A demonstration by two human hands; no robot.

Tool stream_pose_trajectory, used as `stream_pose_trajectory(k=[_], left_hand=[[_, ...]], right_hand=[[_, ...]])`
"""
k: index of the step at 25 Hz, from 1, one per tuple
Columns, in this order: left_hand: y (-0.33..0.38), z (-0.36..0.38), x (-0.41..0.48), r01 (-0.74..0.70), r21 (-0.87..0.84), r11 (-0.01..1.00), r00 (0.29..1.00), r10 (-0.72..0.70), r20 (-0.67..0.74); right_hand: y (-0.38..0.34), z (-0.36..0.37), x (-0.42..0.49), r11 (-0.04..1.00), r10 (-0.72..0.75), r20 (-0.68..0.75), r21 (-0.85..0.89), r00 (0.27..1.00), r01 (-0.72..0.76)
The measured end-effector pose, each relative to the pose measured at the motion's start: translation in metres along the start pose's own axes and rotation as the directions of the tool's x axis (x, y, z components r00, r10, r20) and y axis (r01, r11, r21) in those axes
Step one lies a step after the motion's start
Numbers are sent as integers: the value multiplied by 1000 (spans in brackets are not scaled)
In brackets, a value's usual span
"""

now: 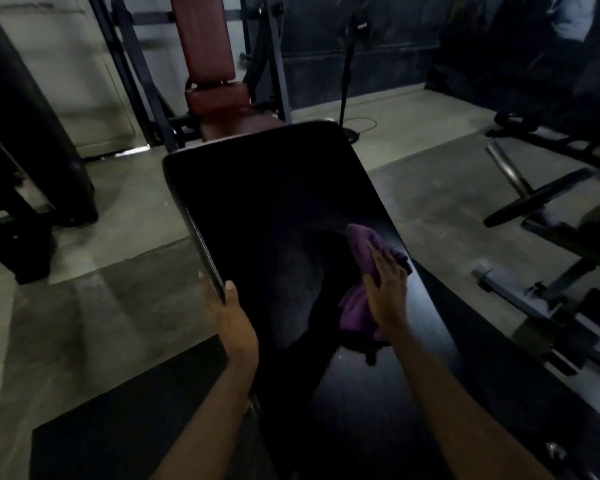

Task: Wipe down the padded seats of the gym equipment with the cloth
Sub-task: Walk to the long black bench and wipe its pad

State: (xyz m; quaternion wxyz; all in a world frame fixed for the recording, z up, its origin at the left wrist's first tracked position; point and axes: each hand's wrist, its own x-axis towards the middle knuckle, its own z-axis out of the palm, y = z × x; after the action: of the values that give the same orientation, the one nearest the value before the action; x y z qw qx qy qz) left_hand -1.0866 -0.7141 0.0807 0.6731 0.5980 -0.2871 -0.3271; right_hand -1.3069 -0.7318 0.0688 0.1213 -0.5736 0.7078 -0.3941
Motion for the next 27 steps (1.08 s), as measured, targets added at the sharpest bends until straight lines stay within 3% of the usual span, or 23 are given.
stream_pose_trajectory(k=[4, 6, 10, 14, 16, 19, 20, 21, 23, 25, 27], left_hand=[[23, 21, 24, -154, 170, 973, 987, 159, -18], [12, 20, 27, -199, 223, 954, 980, 197, 31], [6, 19, 30, -204, 63, 977, 977, 200, 67], [4, 15, 33, -148, -68, 987, 984, 153, 88], [5, 12, 32, -112, -71, 991, 983, 121, 139], [13, 4, 33, 3, -66, 998, 984, 9, 179], [18, 3, 41, 40, -90, 995, 987, -25, 161], [24, 4, 55, 59, -92, 994, 993, -49, 111], [40, 13, 83, 52, 29, 998, 998, -53, 42], [56, 24, 96, -7, 184, 983, 999, 1, 34], [54, 30, 97, -96, 213, 972, 995, 89, 41]], right_hand=[[-11, 14, 61, 939, 294, -48, -172, 955, -297], [-27, 27, 60, 926, 315, -89, -188, 945, -326], [-81, 66, 21, 957, 7, -106, -287, 994, -37], [-121, 95, -25, 923, -196, -33, -344, 980, 173], [-132, 102, -47, 878, -342, 27, -347, 939, 330], [-117, 81, -46, 767, -575, 135, -253, 807, 589], [-109, 68, -25, 795, -571, 91, -187, 816, 577], [-99, 58, 7, 876, -475, 10, -93, 880, 474], [-83, 38, 85, 989, -142, -170, 0, 975, 145], [-74, 35, 138, 992, 53, -208, -100, 977, -75], [-91, 47, 163, 968, 149, -183, -172, 972, -181]])
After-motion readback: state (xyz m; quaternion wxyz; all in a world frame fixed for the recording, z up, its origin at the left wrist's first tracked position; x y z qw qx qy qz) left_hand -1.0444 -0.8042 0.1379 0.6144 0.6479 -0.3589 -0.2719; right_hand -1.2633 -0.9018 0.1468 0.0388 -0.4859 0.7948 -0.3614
